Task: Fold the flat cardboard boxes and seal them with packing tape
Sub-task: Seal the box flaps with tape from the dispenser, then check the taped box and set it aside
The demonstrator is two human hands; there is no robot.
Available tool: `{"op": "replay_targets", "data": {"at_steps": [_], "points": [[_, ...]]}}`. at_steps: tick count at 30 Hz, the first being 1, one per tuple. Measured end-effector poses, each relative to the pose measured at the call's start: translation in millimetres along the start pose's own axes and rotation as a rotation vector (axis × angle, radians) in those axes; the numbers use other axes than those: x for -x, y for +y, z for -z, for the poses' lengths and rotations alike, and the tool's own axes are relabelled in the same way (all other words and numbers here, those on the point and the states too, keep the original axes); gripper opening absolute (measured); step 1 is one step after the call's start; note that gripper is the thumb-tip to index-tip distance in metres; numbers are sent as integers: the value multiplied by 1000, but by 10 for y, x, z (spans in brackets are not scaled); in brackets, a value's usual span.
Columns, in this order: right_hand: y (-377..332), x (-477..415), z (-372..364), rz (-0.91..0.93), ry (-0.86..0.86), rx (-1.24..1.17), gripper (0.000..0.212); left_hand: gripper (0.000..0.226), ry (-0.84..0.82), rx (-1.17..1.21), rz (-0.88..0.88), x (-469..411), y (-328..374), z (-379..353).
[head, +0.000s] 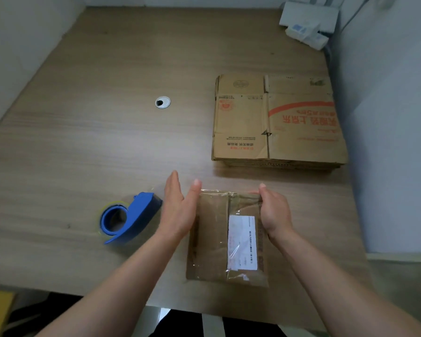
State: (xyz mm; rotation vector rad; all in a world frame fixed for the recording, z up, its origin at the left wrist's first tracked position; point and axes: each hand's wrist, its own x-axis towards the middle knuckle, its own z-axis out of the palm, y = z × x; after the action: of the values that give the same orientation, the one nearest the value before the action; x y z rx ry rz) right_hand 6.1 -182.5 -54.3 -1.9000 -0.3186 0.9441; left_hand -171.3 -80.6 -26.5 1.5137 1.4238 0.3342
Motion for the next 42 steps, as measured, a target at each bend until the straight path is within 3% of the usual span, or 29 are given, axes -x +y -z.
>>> {"op": "replay_targets", "data": {"at_steps": [3,5,10,13,17,19,23,26,31,34,36,37,39,42], "points": [[84,24,62,62,129,10,35,65,-16,-232,-65,422,-253,-12],[129,57,62,105,142,17,33,50,-81,-167,-59,623,-414,-124],[153,92,51,112,153,37,46,42,55,-82,-57,633,-521,-292],[160,252,104,118,256,94,51,44,141,-21,-71,529,-437,-224],[374,613,211,21,481,54,47,40,372,206,52,272,-283,-149],[442,748,229,-56,551,13,43,44,281,194,71,276,-257,-144],[527,959,99,-64,461,186,37,63,-53,50,-101,445,-245,-242],[658,1090,24,66,381,346,46,63,-97,-57,-174,343,-206,-253],[754,1082,78,35,197,469,75,64,-210,-49,-104,181,-217,-141],[668,1081,179,-88,13,424,58,61,-312,-52,-2,65,-170,-36],[523,1069,256,-16,44,442,80,61,-283,-96,-41,95,-159,14],[419,1045,272,72,87,456,81,61,-234,-117,-91,148,-166,34],[256,935,247,224,121,459,72,55,-144,-144,-219,313,-200,77],[210,749,105,239,34,379,64,43,-167,-155,-274,453,-445,26]]}}
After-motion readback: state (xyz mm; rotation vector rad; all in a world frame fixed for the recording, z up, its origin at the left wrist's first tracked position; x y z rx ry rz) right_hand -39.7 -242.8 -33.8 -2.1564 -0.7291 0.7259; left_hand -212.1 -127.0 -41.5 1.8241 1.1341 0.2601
